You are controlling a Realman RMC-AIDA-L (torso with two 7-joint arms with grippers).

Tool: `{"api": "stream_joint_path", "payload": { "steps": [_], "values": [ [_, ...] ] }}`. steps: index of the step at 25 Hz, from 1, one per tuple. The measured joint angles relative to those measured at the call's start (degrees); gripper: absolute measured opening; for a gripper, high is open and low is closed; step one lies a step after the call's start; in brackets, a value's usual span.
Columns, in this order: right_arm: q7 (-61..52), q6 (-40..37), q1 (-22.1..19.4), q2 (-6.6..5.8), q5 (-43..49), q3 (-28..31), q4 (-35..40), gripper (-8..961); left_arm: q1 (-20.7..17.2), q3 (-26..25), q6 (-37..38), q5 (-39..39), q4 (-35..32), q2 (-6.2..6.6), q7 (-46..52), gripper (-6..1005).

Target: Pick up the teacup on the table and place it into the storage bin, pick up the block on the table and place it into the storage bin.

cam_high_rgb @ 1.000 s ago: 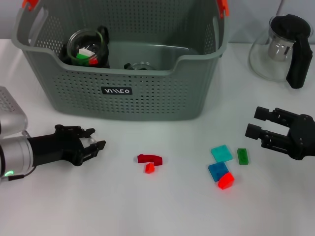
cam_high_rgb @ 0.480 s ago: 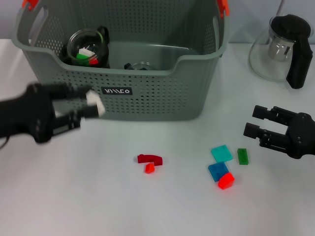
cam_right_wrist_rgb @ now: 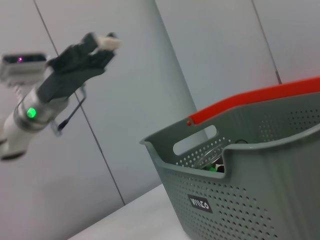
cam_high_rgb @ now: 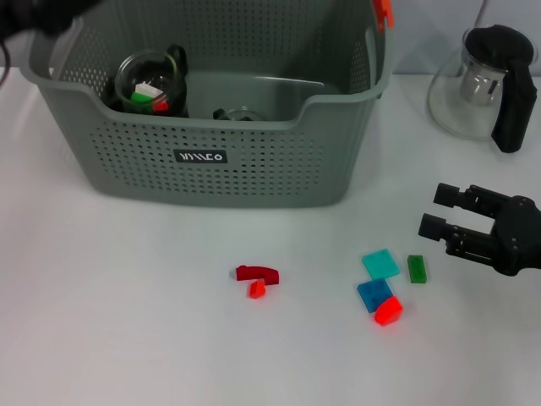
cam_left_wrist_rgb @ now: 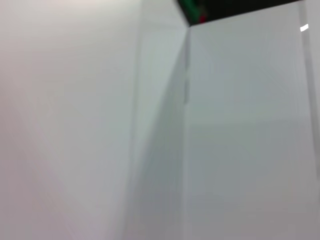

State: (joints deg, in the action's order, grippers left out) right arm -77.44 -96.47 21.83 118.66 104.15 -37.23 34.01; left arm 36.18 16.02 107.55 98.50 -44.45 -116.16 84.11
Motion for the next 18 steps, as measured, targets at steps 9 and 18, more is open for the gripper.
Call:
{"api": "stream_joint_path", "payload": {
  "steps": [9,18],
  "values": [
    [0.0,-0.3,-0.5,0.07,0.0,0.2,0.0,759,3.6,15.1,-17.8,18.2,-19.5,1.33,26.6,455],
    [0.0,-0.3,-0.5,0.08,0.0,0.3,0.0,759,6.5,28.8,-29.4,41.2,-23.8,-0.07,39.1,466]
  ]
}}
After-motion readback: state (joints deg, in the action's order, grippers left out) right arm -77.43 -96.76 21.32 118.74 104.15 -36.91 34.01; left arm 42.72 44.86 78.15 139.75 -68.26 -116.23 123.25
